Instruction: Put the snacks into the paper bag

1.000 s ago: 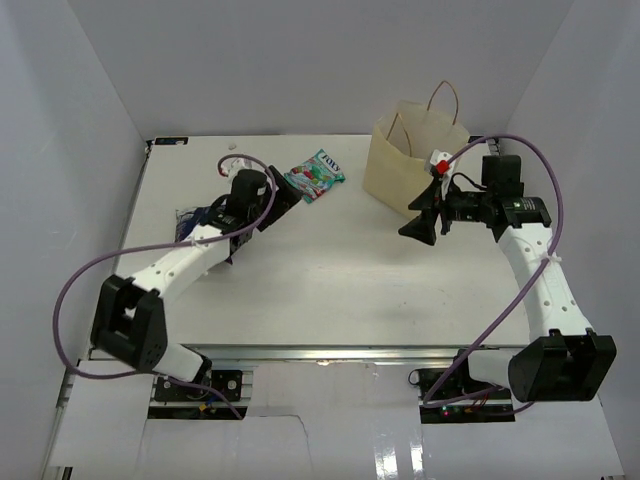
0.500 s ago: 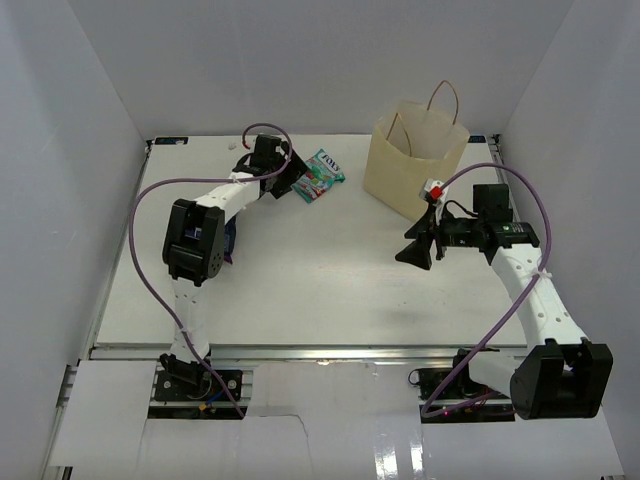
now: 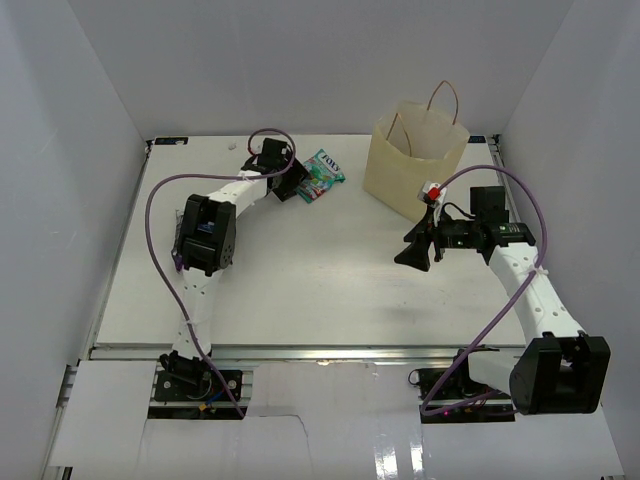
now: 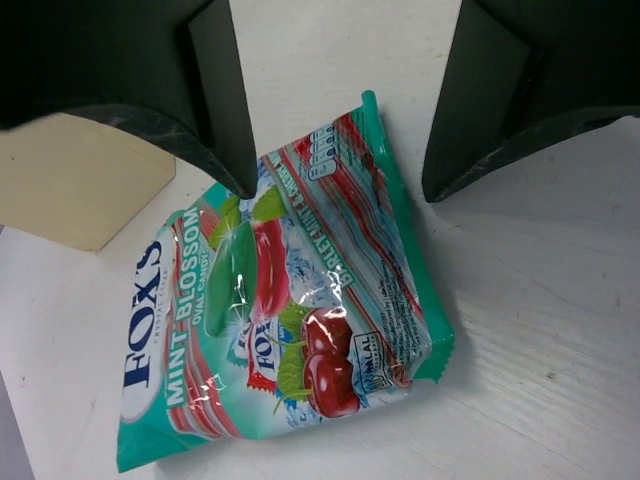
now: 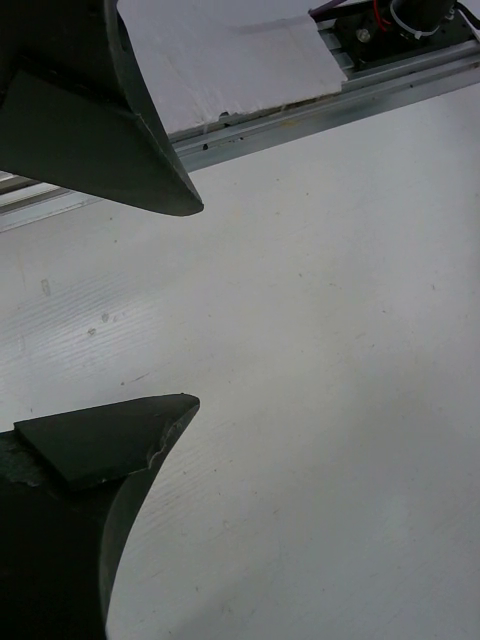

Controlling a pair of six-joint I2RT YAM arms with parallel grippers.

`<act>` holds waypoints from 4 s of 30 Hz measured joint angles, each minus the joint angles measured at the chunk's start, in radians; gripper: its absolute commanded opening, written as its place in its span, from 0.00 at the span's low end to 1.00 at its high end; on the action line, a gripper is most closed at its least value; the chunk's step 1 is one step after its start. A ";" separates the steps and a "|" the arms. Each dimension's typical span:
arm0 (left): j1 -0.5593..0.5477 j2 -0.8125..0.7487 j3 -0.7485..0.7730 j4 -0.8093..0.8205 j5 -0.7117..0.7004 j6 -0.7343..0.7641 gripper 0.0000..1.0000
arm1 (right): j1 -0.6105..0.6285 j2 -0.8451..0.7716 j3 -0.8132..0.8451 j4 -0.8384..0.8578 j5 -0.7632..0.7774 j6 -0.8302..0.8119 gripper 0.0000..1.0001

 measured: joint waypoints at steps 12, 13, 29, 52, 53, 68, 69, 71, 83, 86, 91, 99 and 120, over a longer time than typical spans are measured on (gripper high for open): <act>0.002 0.084 0.079 0.010 0.056 -0.030 0.27 | 0.000 0.015 0.000 -0.002 0.001 0.000 0.77; 0.002 0.083 0.072 0.024 0.064 -0.028 0.25 | 0.000 0.015 0.000 -0.003 -0.001 -0.002 0.77; 0.021 -0.391 -0.629 0.311 0.302 0.058 0.07 | 0.177 0.024 0.042 -0.097 -0.002 -0.209 0.84; -0.098 -1.421 -1.353 0.246 0.425 -0.174 0.04 | 0.814 0.071 -0.137 0.526 0.652 0.196 0.96; -0.100 -1.435 -1.360 0.235 0.419 -0.181 0.04 | 0.813 0.067 -0.137 0.533 0.667 0.262 0.96; -0.165 -1.418 -1.366 0.213 0.353 -0.235 0.04 | 0.930 0.052 -0.146 0.584 0.727 0.727 0.98; -0.169 -1.416 -1.365 0.213 0.351 -0.238 0.04 | 0.937 0.052 -0.146 0.586 0.740 0.737 0.98; -0.174 -1.409 -1.361 0.213 0.347 -0.241 0.04 | 0.949 0.055 -0.147 0.595 0.774 0.748 0.98; -0.185 -1.368 -1.346 0.238 0.342 -0.249 0.04 | 0.981 0.230 -0.150 0.644 1.006 0.705 0.90; -0.188 -1.353 -1.341 0.244 0.342 -0.250 0.04 | 0.982 0.243 -0.149 0.663 1.044 0.681 0.80; -0.196 -1.331 -1.331 0.263 0.343 -0.250 0.04 | 0.982 0.267 -0.127 0.689 1.067 0.652 0.59; -0.198 -1.340 -1.310 0.278 0.335 -0.251 0.43 | 0.982 0.299 -0.114 0.705 1.042 0.596 0.26; -0.202 -1.916 -1.157 -0.206 -0.076 -0.022 0.70 | 0.655 0.232 0.212 0.338 0.425 0.209 0.08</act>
